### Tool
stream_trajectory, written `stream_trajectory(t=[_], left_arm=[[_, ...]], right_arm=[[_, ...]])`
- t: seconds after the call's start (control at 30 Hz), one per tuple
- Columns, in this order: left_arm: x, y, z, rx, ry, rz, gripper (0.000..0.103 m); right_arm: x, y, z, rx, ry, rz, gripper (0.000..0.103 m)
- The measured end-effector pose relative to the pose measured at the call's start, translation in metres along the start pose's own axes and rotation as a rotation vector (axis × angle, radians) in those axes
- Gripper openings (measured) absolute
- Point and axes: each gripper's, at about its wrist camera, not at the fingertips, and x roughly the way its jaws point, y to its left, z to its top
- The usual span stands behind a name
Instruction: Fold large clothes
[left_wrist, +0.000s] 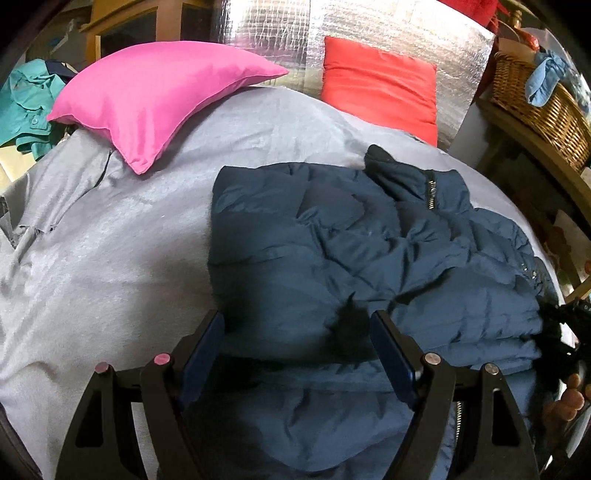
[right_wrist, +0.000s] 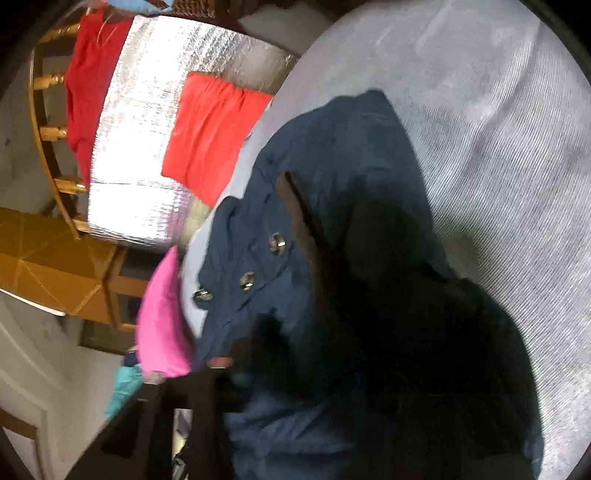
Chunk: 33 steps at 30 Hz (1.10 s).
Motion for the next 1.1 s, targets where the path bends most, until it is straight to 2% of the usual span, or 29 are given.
stream_trajectory(t=[0.1,0.27,0.33,0.43,0.5,0.57,0.67,0.73,0.8,0.87,0.93,1.1], left_arm=[[0.0,0.006,0.001,-0.023,0.006,0.003,0.081],[-0.002,0.015,0.005,-0.082,-0.001,-0.022,0.081],[0.003,0.014,0.004,-0.072,0.016,-0.002,0.081],[0.02,0.008,-0.001,-0.029,0.082,0.029,0.081],[0.025,0.006,-0.004,-0.013,0.091,0.044,0.081],[0.024,0.004,-0.003,0.005,0.09,0.054,0.081],[0.021,0.004,-0.003,0.008,0.08,0.053,0.081],[0.019,0.002,-0.003,0.021,0.073,0.059,0.081],[0.017,0.0,-0.003,0.043,0.058,0.072,0.081],[0.014,-0.003,-0.003,0.065,0.043,0.087,0.081],[0.013,-0.005,-0.005,0.083,0.034,0.097,0.081],[0.013,-0.012,-0.006,0.118,0.024,0.118,0.081]], right_arm=[[-0.007,0.012,0.0,-0.023,-0.049,0.025,0.014],[-0.056,0.051,-0.007,-0.251,-0.204,-0.011,0.013],[-0.063,0.057,-0.01,-0.305,-0.234,-0.065,0.013],[-0.048,0.043,-0.003,-0.29,-0.182,-0.196,0.013],[-0.03,0.025,0.003,-0.243,-0.081,-0.252,0.013],[-0.031,0.024,0.004,-0.232,-0.057,-0.246,0.015],[-0.044,0.024,0.01,-0.205,-0.027,-0.233,0.029],[-0.057,0.025,0.012,-0.18,-0.047,-0.235,0.035],[-0.074,0.032,0.011,-0.188,-0.129,-0.239,0.035],[-0.099,0.043,0.006,-0.24,-0.263,-0.232,0.042],[-0.102,0.06,0.003,-0.298,-0.303,-0.188,0.043],[-0.057,0.086,-0.013,-0.435,-0.168,-0.139,0.04]])
